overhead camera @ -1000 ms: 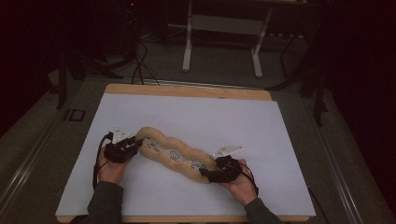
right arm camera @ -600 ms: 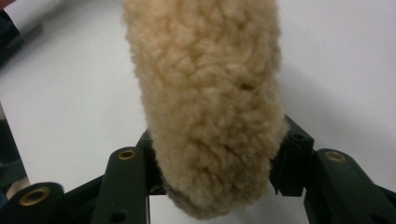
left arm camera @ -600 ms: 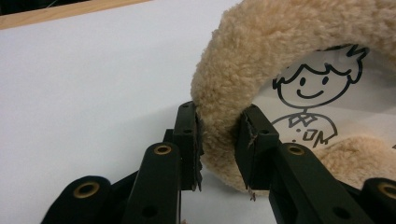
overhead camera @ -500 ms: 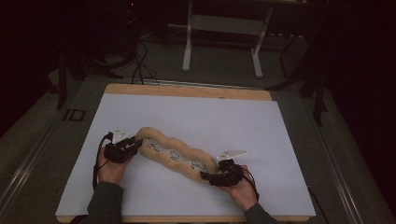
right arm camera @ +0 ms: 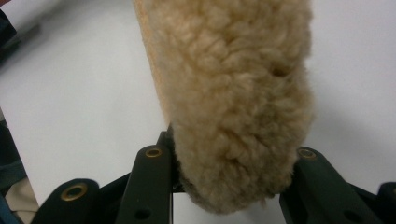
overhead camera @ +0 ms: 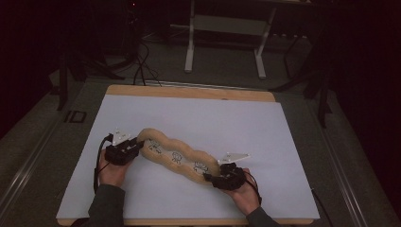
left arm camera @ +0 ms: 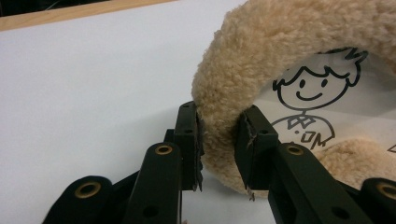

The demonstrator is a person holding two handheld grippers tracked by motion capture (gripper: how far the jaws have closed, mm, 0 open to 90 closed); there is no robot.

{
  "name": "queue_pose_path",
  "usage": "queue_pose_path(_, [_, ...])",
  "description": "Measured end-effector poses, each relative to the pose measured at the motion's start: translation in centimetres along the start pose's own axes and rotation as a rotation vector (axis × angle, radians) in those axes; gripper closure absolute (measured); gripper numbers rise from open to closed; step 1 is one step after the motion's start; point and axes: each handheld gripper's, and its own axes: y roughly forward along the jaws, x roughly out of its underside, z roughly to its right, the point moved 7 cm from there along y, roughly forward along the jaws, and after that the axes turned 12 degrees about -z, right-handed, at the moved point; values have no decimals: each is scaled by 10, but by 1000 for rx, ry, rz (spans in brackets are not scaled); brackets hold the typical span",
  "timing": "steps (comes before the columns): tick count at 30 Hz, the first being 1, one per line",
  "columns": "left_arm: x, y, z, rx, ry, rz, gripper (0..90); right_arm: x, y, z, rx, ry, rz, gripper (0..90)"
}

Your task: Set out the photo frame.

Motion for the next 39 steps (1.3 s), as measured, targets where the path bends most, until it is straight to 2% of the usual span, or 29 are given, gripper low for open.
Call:
queue_pose_path(9, [-4, -4, 3, 17, -13, 33, 727, -5, -8, 9, 15, 18, 34, 654])
queue_pose_path(15, [-6, -7, 8, 34, -15, 52, 728, -9, -15, 18, 30, 48, 62, 653])
queue_pose_path(25, [-10, -12, 14, 22, 0, 73, 730, -14, -23, 29, 51, 50, 83, 636])
queue_pose_path(39, [-15, -17, 21, 15, 10, 97, 731, -17, -33, 43, 39, 111, 130, 602])
